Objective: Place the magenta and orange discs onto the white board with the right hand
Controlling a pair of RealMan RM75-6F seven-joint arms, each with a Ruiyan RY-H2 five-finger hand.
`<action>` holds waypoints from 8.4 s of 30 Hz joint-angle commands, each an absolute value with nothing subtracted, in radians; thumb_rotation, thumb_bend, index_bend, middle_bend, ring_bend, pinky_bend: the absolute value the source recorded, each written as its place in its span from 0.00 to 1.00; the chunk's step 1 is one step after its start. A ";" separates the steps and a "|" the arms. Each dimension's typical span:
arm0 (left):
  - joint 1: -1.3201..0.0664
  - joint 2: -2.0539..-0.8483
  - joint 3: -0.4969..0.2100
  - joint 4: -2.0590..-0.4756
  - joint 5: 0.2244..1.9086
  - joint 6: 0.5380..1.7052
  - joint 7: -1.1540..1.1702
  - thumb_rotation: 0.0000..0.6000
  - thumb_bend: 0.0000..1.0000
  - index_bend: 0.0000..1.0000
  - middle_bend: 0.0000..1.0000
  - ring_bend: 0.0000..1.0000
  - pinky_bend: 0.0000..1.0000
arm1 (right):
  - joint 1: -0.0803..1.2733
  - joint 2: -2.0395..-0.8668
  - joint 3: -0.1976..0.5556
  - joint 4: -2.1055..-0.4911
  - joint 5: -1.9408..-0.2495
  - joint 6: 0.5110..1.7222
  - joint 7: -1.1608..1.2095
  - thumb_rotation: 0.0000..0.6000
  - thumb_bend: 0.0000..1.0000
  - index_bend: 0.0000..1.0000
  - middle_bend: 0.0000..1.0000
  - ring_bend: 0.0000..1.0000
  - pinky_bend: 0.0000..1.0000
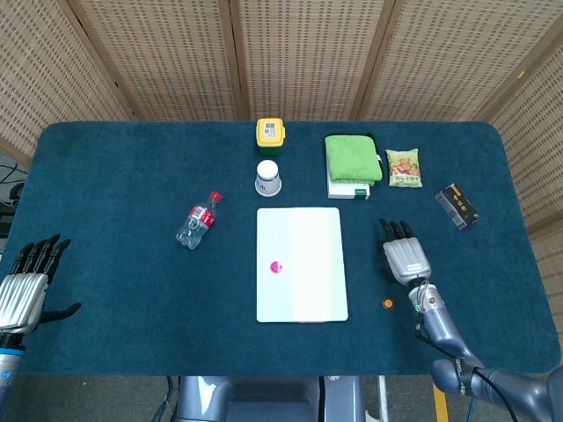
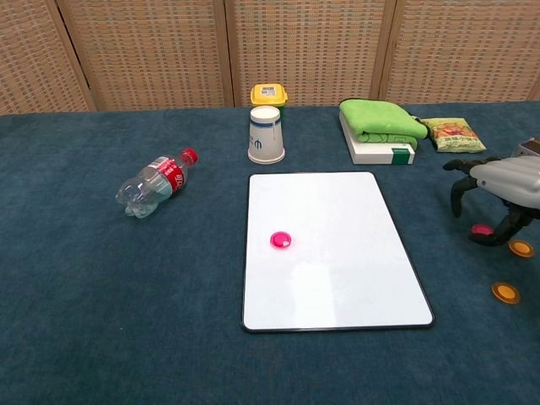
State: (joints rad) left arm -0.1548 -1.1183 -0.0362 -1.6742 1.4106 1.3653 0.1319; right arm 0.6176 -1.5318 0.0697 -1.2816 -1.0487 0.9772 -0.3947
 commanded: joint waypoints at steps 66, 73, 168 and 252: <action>-0.159 -1.113 -0.035 -1.685 1.393 1.351 0.138 1.00 0.00 0.00 0.00 0.00 0.00 | 0.760 -1.667 0.192 -1.407 -1.001 0.912 -0.608 1.00 0.36 0.55 0.00 0.00 0.00; -0.156 -1.109 -0.034 -1.682 1.394 1.353 0.127 1.00 0.00 0.00 0.00 0.00 0.00 | 0.792 -1.739 0.177 -1.383 -0.936 0.927 -0.692 1.00 0.36 0.55 0.00 0.00 0.00; -0.161 -1.109 -0.032 -1.700 1.388 1.346 0.144 1.00 0.00 0.00 0.00 0.00 0.00 | 0.481 -1.518 0.074 -1.193 -1.156 0.960 -0.242 1.00 0.36 0.56 0.01 0.00 0.00; -0.168 -1.096 -0.029 -1.708 1.372 1.318 0.127 1.00 0.00 0.00 0.00 0.00 0.00 | 0.711 -1.411 0.000 -1.636 -1.007 1.092 -0.573 1.00 0.26 0.36 0.00 0.00 0.00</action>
